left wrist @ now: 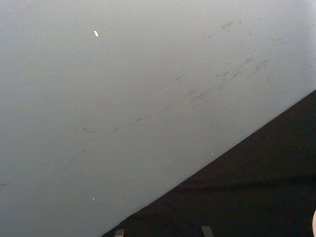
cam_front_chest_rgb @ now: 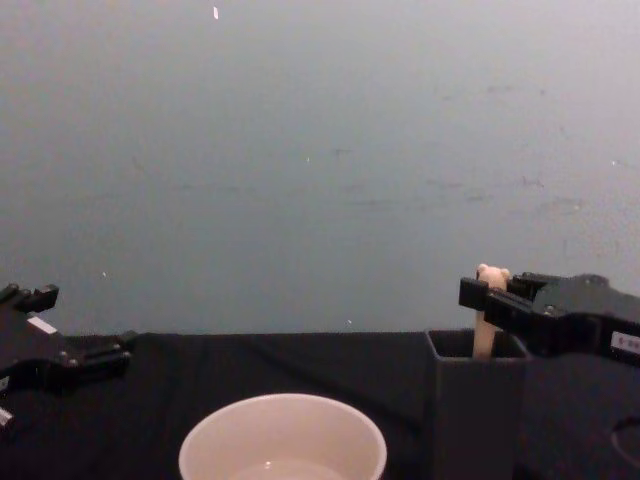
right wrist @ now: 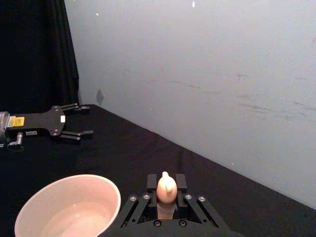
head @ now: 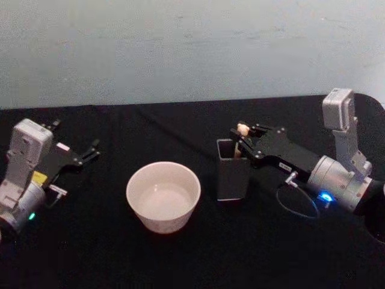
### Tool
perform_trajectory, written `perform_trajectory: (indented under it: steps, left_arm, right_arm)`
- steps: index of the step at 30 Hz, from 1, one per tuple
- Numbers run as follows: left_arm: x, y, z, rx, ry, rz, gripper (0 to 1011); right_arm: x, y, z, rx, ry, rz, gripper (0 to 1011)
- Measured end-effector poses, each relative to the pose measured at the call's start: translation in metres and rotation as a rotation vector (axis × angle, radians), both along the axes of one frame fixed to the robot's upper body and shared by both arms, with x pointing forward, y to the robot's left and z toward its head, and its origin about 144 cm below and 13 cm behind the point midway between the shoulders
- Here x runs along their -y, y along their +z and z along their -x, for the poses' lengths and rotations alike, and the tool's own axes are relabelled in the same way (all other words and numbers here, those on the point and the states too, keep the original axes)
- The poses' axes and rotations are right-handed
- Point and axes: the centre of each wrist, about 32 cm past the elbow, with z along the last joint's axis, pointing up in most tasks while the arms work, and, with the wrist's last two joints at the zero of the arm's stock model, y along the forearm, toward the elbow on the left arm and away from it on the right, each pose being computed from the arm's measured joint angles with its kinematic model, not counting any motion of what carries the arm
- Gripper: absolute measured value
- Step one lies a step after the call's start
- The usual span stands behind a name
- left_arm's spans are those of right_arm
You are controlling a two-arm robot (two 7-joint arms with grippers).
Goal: Pick up the stirring spoon with one hand, stir inside the cup, then place it back in its original position.
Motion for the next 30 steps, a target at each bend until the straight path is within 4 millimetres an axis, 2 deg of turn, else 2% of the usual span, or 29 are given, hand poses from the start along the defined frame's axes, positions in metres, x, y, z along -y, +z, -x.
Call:
perform_trajectory:
  steps: [16,21,26,27,30]
  left_arm:
    - [0.0000,0.0000,0.0000,0.000,0.000,0.000,1001]
    - [0.0000,0.0000,0.0000,0.000,0.000,0.000,1001]
    - [0.0000,0.0000,0.0000,0.000,0.000,0.000,1001]
    - [0.0000,0.0000,0.0000,0.000,0.000,0.000,1001]
    - [0.0000,0.0000,0.0000,0.000,0.000,0.000,1001]
  right_arm:
    - [0.0004,0.0006,-0.0002,0.003,0.003,-0.003,228]
    - [0.0005,0.0008,-0.0003,0.004,0.004,-0.004,361]
    - [0.0005,0.0009,-0.0004,0.004,0.005,-0.005,548]
    - [0.0005,0.0009,-0.0004,0.004,0.005,-0.005,611]
    - [0.0005,0.0009,-0.0004,0.005,0.005,-0.005,670]
